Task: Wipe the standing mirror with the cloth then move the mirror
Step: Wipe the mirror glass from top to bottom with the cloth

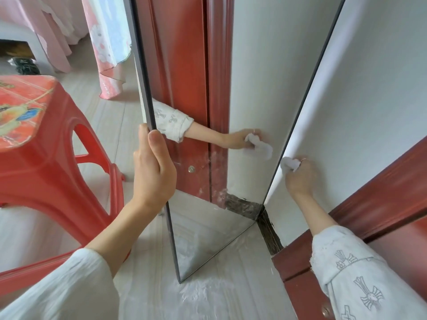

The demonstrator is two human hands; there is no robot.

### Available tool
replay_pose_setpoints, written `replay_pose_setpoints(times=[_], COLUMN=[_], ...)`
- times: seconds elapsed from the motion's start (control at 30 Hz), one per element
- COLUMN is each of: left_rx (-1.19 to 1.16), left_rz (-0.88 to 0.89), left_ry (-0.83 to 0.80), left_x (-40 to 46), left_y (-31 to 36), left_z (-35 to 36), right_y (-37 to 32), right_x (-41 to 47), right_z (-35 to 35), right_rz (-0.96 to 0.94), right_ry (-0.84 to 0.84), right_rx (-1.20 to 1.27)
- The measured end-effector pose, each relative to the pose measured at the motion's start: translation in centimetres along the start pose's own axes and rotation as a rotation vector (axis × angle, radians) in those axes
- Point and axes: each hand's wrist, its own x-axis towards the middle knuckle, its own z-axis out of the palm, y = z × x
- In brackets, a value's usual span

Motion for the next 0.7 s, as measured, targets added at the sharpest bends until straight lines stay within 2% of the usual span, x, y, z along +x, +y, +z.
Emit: replay_pose_setpoints(times=[0.07,0.17,0.23,0.37,0.47,0.57,0.7], left_rx=[-0.018,-0.056,-0.043,-0.064,-0.068,-0.062,-0.051], left_rz=[-0.012,-0.037,-0.002,-0.006,0.003,-0.008,0.004], left_ry=[-0.023,-0.066,-0.054,-0.048,-0.043,-0.039,-0.051], left_x=[-0.2,-0.1,0.0,0.2,0.0,-0.2,-0.2], left_y=[0.6,0.6,0.2,-0.2,0.0,0.0,0.1], left_z=[-0.1,-0.2,-0.3,-0.3,-0.3,-0.2,-0.1], right_y=[-3.3,-7.2,-8.5,-6.7,-3.8,-0.8,2.1], right_x=[0.9,1.3,0.9,-1.4,-4.0,-5.9,-6.1], right_z=[-1.5,-1.9,-1.1,1.5,3.6,5.8,6.7], right_rz=[-0.114,-0.283,-0.305,-0.226,-0.183,-0.101,0.064], right_ry=[0.086,0.082,0.089,0.108,0.047,-0.057,-0.302], right_rx=[0.068,0.100,0.060,0.015,-0.006,-0.041,-0.140])
